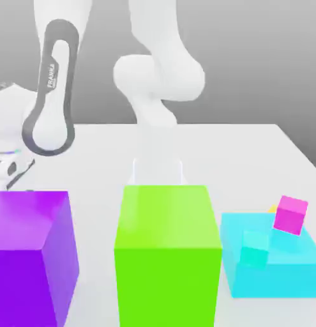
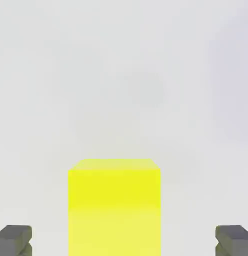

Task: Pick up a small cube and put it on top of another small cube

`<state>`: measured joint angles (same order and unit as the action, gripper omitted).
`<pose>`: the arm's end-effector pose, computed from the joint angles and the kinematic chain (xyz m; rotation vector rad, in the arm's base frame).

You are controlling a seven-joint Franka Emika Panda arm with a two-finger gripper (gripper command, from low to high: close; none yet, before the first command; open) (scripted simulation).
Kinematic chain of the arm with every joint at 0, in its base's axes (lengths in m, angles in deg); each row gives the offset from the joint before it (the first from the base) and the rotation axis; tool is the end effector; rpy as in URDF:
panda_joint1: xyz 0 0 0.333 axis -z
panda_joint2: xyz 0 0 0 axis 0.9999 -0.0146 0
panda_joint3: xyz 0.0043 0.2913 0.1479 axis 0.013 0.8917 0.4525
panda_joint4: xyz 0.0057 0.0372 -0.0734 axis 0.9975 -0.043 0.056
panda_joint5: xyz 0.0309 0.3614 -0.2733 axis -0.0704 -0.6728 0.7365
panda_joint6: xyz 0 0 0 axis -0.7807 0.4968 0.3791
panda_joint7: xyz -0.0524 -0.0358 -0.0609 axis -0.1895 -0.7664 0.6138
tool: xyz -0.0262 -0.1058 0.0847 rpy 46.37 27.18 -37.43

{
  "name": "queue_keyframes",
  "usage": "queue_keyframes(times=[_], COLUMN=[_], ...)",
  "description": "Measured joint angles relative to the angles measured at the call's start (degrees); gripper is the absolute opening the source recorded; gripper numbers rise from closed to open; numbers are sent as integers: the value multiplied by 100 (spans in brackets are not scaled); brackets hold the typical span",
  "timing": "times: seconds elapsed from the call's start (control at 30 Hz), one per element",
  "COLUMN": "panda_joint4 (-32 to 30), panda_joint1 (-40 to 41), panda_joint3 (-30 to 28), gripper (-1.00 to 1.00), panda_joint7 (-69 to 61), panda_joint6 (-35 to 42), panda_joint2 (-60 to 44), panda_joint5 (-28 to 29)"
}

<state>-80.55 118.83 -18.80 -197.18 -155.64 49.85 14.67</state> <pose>0.2207 -0.3492 0.0803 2.9556 1.0396 0.0140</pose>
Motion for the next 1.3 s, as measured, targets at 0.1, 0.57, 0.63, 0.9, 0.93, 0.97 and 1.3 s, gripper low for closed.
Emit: queue_keyframes(times=[0.1, 0.57, 0.63, 0.9, 0.93, 0.97, 1.3], panda_joint4=[104, 14, -61, 74, 157, 241, 1018], panda_joint1=[429, 182, -40, -491, -531, -567, -895], panda_joint3=[540, 189, -127, -625, -621, -620, -428], gripper=[0, -100, -100, -100, -100, -100, -100], panda_joint7=[-400, -38, 274, 1604, 1792, 1990, 3546], panda_joint6=[-261, -57, 106, 567, 606, 655, 1168], panda_joint2=[-379, -61, 192, 840, 871, 912, 1564], panda_joint5=[-501, -41, 379, 1493, 1467, 1445, 630])
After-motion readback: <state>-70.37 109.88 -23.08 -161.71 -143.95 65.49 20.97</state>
